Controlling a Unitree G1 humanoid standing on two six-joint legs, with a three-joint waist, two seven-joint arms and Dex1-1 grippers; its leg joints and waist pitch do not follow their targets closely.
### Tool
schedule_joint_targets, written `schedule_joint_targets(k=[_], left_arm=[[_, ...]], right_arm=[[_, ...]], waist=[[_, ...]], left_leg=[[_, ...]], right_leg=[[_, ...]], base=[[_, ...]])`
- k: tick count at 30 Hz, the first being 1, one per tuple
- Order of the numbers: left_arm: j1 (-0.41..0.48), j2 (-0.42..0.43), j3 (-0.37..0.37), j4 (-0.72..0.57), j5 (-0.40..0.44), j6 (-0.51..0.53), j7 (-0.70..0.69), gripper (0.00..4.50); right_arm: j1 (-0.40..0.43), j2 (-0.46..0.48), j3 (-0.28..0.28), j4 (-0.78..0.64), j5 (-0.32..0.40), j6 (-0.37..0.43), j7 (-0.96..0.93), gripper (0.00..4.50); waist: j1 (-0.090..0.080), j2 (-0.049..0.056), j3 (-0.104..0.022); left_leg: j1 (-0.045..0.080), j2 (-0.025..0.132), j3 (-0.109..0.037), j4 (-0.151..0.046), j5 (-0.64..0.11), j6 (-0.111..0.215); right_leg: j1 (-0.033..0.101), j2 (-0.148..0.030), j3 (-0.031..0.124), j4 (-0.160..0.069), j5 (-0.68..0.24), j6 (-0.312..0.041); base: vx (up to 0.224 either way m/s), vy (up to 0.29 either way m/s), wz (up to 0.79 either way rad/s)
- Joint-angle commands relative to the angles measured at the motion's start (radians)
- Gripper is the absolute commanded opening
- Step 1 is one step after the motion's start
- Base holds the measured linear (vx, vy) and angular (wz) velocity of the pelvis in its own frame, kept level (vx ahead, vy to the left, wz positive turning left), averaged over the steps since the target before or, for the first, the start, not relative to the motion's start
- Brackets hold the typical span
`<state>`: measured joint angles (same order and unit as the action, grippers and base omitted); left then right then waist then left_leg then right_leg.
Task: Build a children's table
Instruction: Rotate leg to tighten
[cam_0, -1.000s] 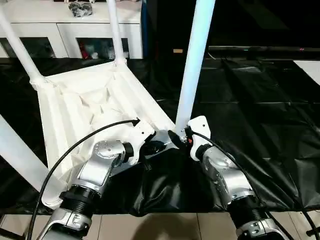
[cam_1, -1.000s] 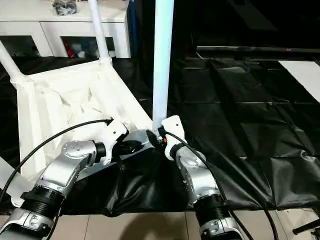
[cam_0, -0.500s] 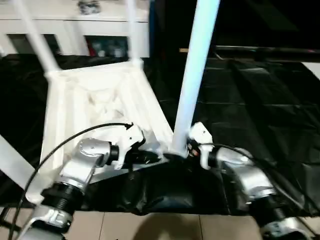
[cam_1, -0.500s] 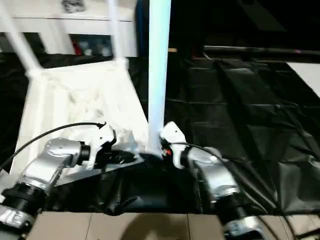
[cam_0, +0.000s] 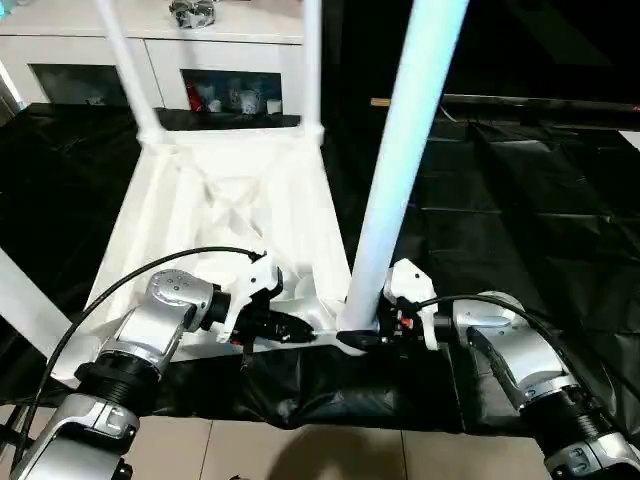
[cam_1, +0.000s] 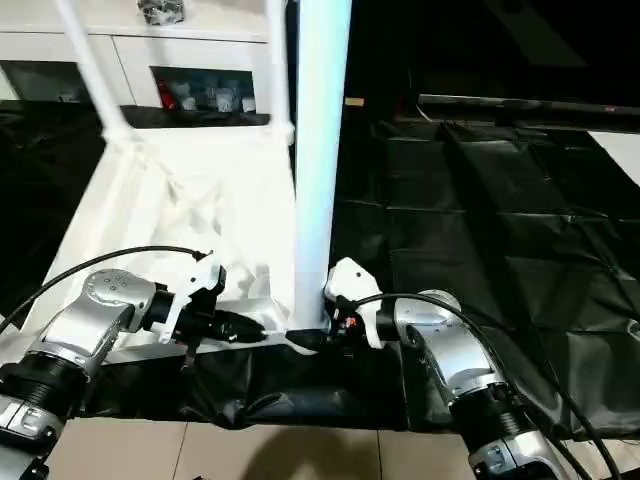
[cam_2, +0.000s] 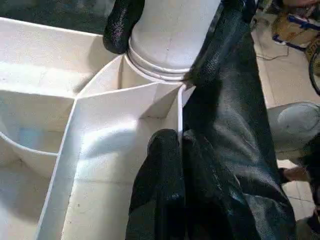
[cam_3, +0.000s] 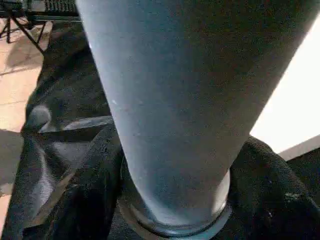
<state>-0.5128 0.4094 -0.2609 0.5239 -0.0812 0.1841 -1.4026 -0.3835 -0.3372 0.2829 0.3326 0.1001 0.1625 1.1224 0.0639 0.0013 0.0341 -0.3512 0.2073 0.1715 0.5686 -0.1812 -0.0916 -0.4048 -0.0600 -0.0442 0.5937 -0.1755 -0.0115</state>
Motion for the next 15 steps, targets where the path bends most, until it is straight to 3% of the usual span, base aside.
schedule_joint_targets(k=[1,3,6,8,9,10,12,15], left_arm=[[-0.034,-0.015,-0.015,-0.009,-0.012,-0.024,-0.016,0.0],[-0.032,-0.014,-0.012,-0.009,-0.006,-0.03,0.0,0.0],[-0.02,-0.031,0.02,-0.026,0.019,-0.029,0.124,0.0],[-0.008,-0.055,0.048,-0.045,0.027,-0.02,0.228,0.0],[-0.001,-0.063,0.054,-0.057,0.029,-0.012,0.254,0.0],[0.023,-0.075,0.056,-0.095,0.037,0.014,0.294,0.0],[0.039,-0.086,0.058,-0.119,0.045,0.031,0.327,0.0],[0.072,-0.122,0.063,-0.166,0.059,0.07,0.404,0.0]], right_arm=[[0.022,0.01,0.047,-0.035,0.015,0.003,0.043,2.7],[0.027,0.013,0.048,-0.037,0.014,0.001,0.041,2.65],[0.034,0.061,0.018,-0.002,-0.005,-0.03,-0.07,2.64],[0.02,0.117,-0.015,0.053,-0.04,-0.03,-0.219,2.64],[0.015,0.135,-0.024,0.073,-0.05,-0.037,-0.266,2.63],[0.007,0.178,-0.046,0.101,-0.053,-0.024,-0.347,2.63],[0.001,0.208,-0.061,0.116,-0.052,-0.004,-0.402,2.63],[-0.002,0.272,-0.073,0.126,-0.057,0.001,-0.494,2.63]], waist=[[-0.002,-0.001,-0.05],[-0.002,-0.008,-0.051],[0.0,-0.004,-0.05],[-0.004,-0.009,-0.046],[-0.01,-0.007,-0.042],[-0.014,-0.002,-0.043],[-0.025,-0.005,-0.042],[-0.04,-0.004,-0.044]], left_leg=[[0.002,0.017,0.005,-0.058,-0.216,0.042],[0.001,0.017,0.005,-0.058,-0.21,0.043],[0.001,0.018,0.004,-0.06,-0.213,0.039],[0.0,0.016,0.002,-0.062,-0.241,0.025],[0.002,0.015,-0.002,-0.066,-0.279,0.001],[0.003,0.016,-0.004,-0.068,-0.286,-0.008],[-0.004,0.016,-0.009,-0.072,-0.292,-0.013],[-0.002,0.015,-0.006,-0.068,-0.289,-0.008]], right_leg=[[0.053,-0.06,0.037,-0.067,-0.211,-0.207],[0.054,-0.059,0.037,-0.066,-0.211,-0.203],[0.051,-0.061,0.037,-0.066,-0.216,-0.203],[0.049,-0.063,0.036,-0.071,-0.274,-0.191],[0.046,-0.066,0.033,-0.081,-0.393,-0.155],[0.044,-0.066,0.035,-0.083,-0.415,-0.145],[0.048,-0.064,0.033,-0.081,-0.409,-0.14],[0.044,-0.06,0.036,-0.08,-0.352,-0.152]], base=[[0.0,0.0,0.0],[0.0,0.0,0.0],[0.0,0.0,0.0],[0.0,0.0,0.0],[0.0,0.0,0.0],[0.0,0.0,0.0],[0.0,0.0,0.0],[0.0,0.0,0.0]])
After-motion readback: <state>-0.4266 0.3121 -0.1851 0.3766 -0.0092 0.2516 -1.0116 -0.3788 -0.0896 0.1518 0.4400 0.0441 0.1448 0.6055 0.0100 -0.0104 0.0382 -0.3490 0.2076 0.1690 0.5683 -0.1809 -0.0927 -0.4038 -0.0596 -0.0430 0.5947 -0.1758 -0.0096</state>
